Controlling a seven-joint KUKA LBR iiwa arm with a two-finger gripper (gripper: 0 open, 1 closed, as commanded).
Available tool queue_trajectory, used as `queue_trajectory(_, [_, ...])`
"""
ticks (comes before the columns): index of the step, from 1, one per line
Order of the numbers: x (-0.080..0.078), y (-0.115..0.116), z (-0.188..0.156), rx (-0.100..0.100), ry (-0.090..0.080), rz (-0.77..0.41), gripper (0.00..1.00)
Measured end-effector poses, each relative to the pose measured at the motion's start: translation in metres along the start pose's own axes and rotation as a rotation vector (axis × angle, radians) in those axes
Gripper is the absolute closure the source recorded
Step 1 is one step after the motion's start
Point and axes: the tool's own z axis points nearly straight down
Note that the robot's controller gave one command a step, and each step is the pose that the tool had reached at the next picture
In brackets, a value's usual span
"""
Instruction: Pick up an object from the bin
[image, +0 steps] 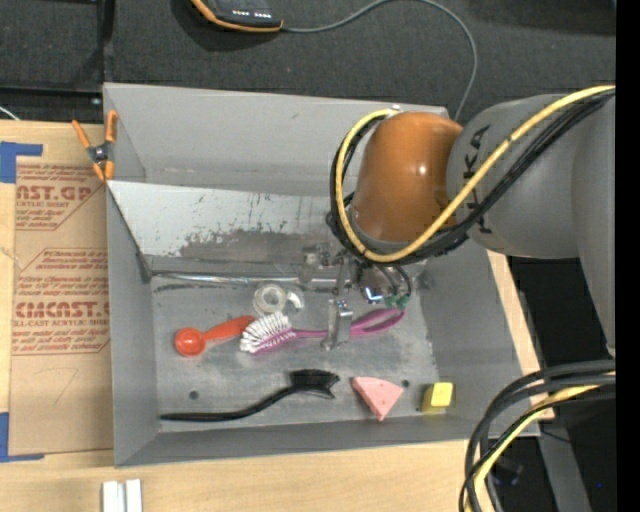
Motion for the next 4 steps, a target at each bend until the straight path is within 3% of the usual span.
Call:
queue_trajectory(1, [0.007, 0.024, 0.054, -0.004, 0.014, -0.014, 0.0])
queue_trajectory(2, [0.001, 0.03, 0.09, -0.001, -0.015, 0.013, 0.0])
queue_trajectory(3, [-0.004, 0.031, 0.085, -0.005, -0.017, 0.065, 1.0])
queue_trajectory(4, [-0.005, 0.031, 0.085, -0.005, -0.016, 0.072, 1.0])
